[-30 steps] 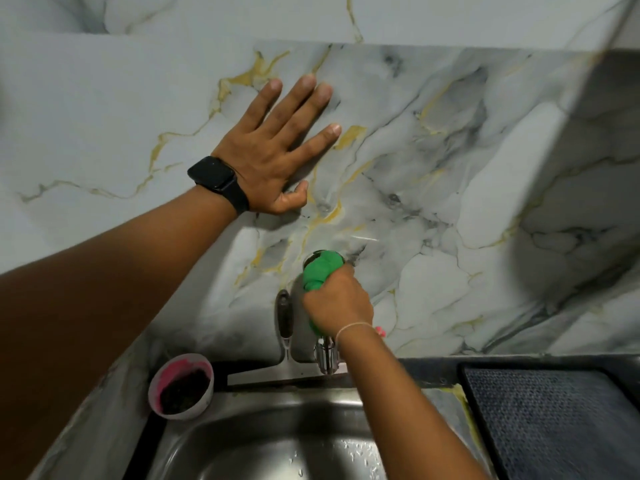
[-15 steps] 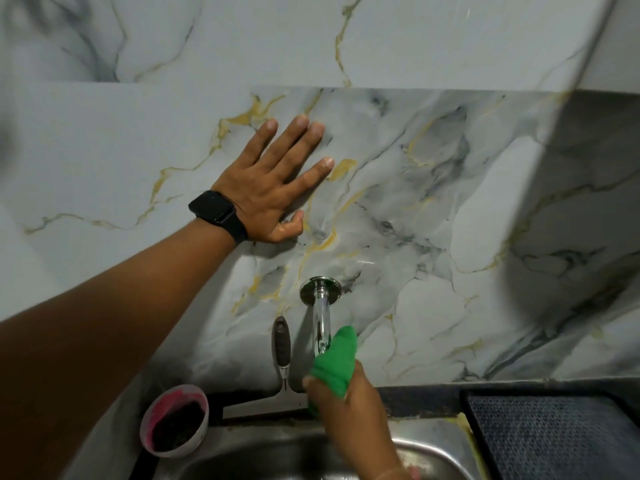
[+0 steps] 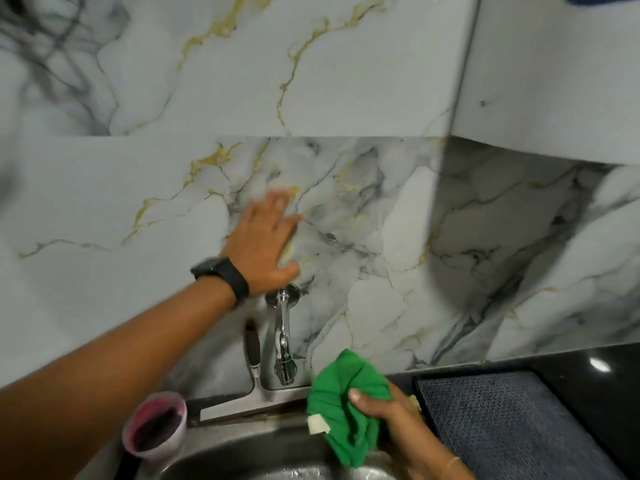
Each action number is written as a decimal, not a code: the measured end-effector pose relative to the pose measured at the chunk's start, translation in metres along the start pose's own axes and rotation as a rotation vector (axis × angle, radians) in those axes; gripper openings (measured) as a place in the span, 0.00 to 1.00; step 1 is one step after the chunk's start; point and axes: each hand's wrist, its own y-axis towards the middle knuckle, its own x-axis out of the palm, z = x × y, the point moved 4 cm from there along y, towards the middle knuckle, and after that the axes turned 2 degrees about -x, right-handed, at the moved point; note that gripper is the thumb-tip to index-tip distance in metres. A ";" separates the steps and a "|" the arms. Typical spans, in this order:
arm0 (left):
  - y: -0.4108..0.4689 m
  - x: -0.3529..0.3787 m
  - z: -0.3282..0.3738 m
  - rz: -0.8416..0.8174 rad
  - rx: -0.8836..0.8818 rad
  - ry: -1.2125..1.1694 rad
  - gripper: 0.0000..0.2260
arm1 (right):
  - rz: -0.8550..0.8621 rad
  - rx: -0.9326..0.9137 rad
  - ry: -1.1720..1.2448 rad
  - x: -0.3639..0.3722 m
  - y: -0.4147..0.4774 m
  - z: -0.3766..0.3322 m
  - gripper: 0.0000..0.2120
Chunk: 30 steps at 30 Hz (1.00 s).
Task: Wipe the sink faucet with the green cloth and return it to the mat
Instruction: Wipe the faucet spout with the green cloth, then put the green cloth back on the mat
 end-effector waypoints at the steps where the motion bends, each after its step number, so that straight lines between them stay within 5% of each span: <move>1: -0.017 0.004 0.024 -0.063 -0.073 -0.178 0.36 | -0.032 0.014 0.120 -0.008 -0.008 -0.005 0.26; 6: -0.107 0.057 0.146 -0.487 -0.535 -0.889 0.30 | -0.085 0.051 0.380 -0.053 -0.036 -0.025 0.27; 9: -0.132 0.106 0.202 -0.705 -0.767 -1.141 0.12 | 0.010 0.103 0.278 -0.099 -0.047 -0.021 0.29; 12: -0.147 0.151 0.249 -0.683 -1.006 -1.298 0.10 | 0.201 0.111 0.124 -0.157 -0.060 -0.011 0.28; 16: -0.143 0.203 0.322 -0.650 -1.184 -1.388 0.14 | 0.550 -0.031 -0.080 -0.247 -0.060 0.014 0.15; 21: -0.122 0.275 0.388 -0.646 -1.237 -1.290 0.14 | 0.704 0.004 -0.291 -0.348 -0.027 0.040 0.04; 30: -0.084 0.373 0.420 -0.721 -0.855 -0.842 0.11 | 0.775 0.041 -0.934 -0.435 0.036 0.082 0.10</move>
